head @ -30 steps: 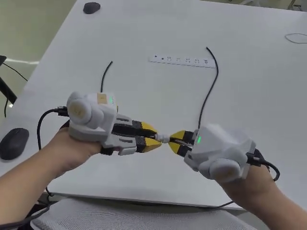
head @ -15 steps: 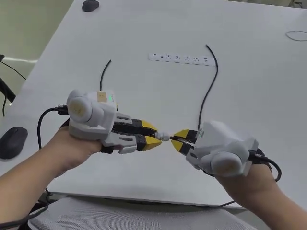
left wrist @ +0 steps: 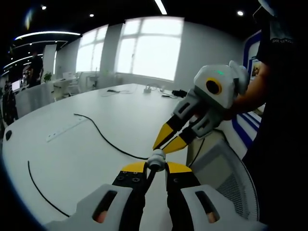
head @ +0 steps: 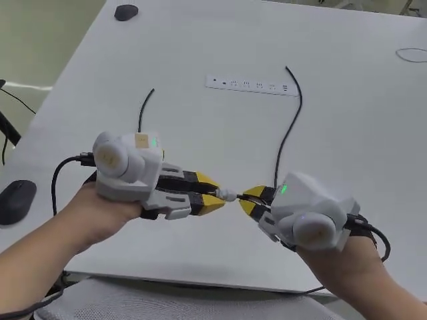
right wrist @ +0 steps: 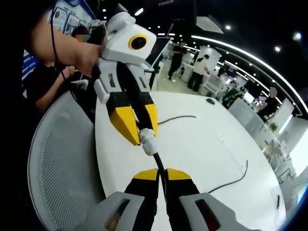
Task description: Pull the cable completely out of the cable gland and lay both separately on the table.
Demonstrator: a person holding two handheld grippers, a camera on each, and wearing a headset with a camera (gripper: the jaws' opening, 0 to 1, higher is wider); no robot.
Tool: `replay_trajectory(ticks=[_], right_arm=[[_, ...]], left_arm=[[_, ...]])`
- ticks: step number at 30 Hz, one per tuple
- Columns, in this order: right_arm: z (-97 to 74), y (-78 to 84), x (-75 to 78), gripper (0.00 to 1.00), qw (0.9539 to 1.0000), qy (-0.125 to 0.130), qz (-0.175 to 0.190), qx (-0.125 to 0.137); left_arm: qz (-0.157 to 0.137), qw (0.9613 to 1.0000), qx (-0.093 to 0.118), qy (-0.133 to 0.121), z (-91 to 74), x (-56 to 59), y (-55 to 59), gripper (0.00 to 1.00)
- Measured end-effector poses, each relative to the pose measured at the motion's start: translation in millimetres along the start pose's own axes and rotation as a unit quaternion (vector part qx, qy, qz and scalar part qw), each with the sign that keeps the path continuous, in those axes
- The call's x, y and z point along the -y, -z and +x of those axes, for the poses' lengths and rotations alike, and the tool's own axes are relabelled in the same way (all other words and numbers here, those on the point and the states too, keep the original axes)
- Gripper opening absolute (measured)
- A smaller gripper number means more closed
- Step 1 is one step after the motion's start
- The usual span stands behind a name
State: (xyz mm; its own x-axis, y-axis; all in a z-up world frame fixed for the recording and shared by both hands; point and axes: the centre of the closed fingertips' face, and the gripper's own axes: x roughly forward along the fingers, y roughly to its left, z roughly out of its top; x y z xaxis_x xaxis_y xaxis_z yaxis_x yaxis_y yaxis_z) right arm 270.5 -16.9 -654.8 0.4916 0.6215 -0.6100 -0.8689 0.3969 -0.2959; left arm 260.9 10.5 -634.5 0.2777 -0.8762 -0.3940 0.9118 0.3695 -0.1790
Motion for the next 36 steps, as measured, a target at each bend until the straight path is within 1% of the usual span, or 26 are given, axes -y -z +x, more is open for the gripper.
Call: replay_trajectory(ticks=[3, 5, 7, 9, 11, 13, 15, 17, 18, 20, 22, 23, 24, 26, 27, 28, 29, 30, 31, 32, 33, 36], right_arm=[[-2.7, 7.4, 6.9, 0.00, 0.9997, 0.004, 0.024, -0.003], [-4.0, 12.6, 10.2, 0.00, 0.9995, 0.008, 0.028, -0.008], [-4.7, 17.9, 13.7, 0.00, 0.9992, 0.012, 0.035, -0.013], [-5.5, 24.4, 18.7, 0.00, 0.9983, 0.020, 0.053, -0.016], [-5.8, 33.3, 22.1, 0.00, 0.9959, 0.024, 0.084, -0.024], [-6.5, 39.9, 26.2, 0.00, 0.9947, 0.030, 0.094, -0.027], [-7.2, 46.1, 27.5, 0.00, 0.9901, 0.034, 0.133, -0.027], [-7.6, 53.7, 30.8, 0.00, 0.9881, 0.039, 0.145, -0.032], [-8.0, 57.0, 31.6, 0.00, 0.9857, 0.042, 0.160, -0.034], [-8.5, 64.5, 33.6, 0.00, 0.9790, 0.047, 0.196, -0.033], [-9.3, 71.5, 35.6, 0.00, 0.9758, 0.052, 0.209, -0.039], [-9.6, 76.6, 36.4, 0.00, 0.9720, 0.057, 0.224, -0.041], [-10.0, 83.1, 36.7, 0.00, 0.9670, 0.060, 0.243, -0.047], [-10.2, 89.4, 37.4, 0.00, 0.9588, 0.064, 0.273, -0.048], [-11.3, 95.5, 37.7, 0.00, 0.9539, 0.067, 0.287, -0.055], [-11.5, 98.5, 36.9, 0.00, 0.9503, 0.067, 0.299, -0.056], [-10.8, 100.3, 35.0, 0.00, 0.9434, 0.062, 0.322, -0.052], [-11.0, 101.6, 34.9, 0.00, 0.9409, 0.063, 0.329, -0.051], [-11.8, 103.2, 34.9, 0.00, 0.9435, 0.064, 0.321, -0.053], [-11.9, 102.6, 34.4, 0.00, 0.9440, 0.064, 0.319, -0.053], [-12.5, 101.5, 32.7, 0.00, 0.9462, 0.065, 0.312, -0.054], [-13.5, 101.2, 32.7, 0.00, 0.9483, 0.064, 0.306, -0.051]], left_arm=[[-0.004, 1.0000, 0.005, -0.001, -5.0, -0.7, -0.9, 0.15], [-0.004, 1.0000, 0.007, 0.000, -6.3, 0.8, -2.2, 0.15], [-0.006, 1.0000, 0.008, -0.002, -6.8, 0.1, -2.1, 0.15], [-0.007, 0.9999, 0.010, -0.003, -7.3, 0.4, -2.8, 0.15], [-0.008, 0.9999, 0.011, -0.003, -7.7, 0.9, -3.1, 0.15], [-0.008, 0.9999, 0.011, -0.003, -7.7, 1.6, -3.1, 0.15], [-0.009, 0.9999, 0.012, -0.003, -7.7, 2.4, -2.9, 0.15], [-0.010, 0.9998, 0.013, -0.004, -7.6, 2.8, -2.6, 0.15], [-0.011, 0.9998, 0.014, -0.005, -7.6, 3.4, -2.5, 0.15], [-0.012, 0.9998, 0.015, -0.006, -7.7, 3.6, -2.5, 0.15], [-0.013, 0.9997, 0.017, -0.008, -8.0, 3.5, -2.8, 0.15], [-0.014, 0.9997, 0.018, -0.008, -8.1, 3.6, -2.9, 0.15], [-0.014, 0.9997, 0.018, -0.009, -8.2, 3.3, -2.6, 0.15], [-0.014, 0.9997, 0.018, -0.009, -8.0, 3.6, -2.6, 0.15], [-0.014, 0.9997, 0.018, -0.010, -7.7, 3.9, -2.6, 0.15], [-0.013, 0.9997, 0.018, -0.010, -7.4, 4.1, -2.7, 0.15], [-0.013, 0.9997, 0.018, -0.010, -6.9, 4.4, -3.0, 0.15], [-0.013, 0.9997, 0.018, -0.010, -6.4, 4.3, -3.0, 0.15], [-0.012, 0.9997, 0.017, -0.011, -5.5, 4.5, -2.9, 0.15], [-0.012, 0.9997, 0.016, -0.010, -5.0, 4.7, -2.7, 0.15], [-0.011, 0.9998, 0.016, -0.009, -3.9, 5.7, -2.8, 0.15], [-0.009, 0.9998, 0.014, -0.009, -3.1, 5.8, -2.7, 0.15]])
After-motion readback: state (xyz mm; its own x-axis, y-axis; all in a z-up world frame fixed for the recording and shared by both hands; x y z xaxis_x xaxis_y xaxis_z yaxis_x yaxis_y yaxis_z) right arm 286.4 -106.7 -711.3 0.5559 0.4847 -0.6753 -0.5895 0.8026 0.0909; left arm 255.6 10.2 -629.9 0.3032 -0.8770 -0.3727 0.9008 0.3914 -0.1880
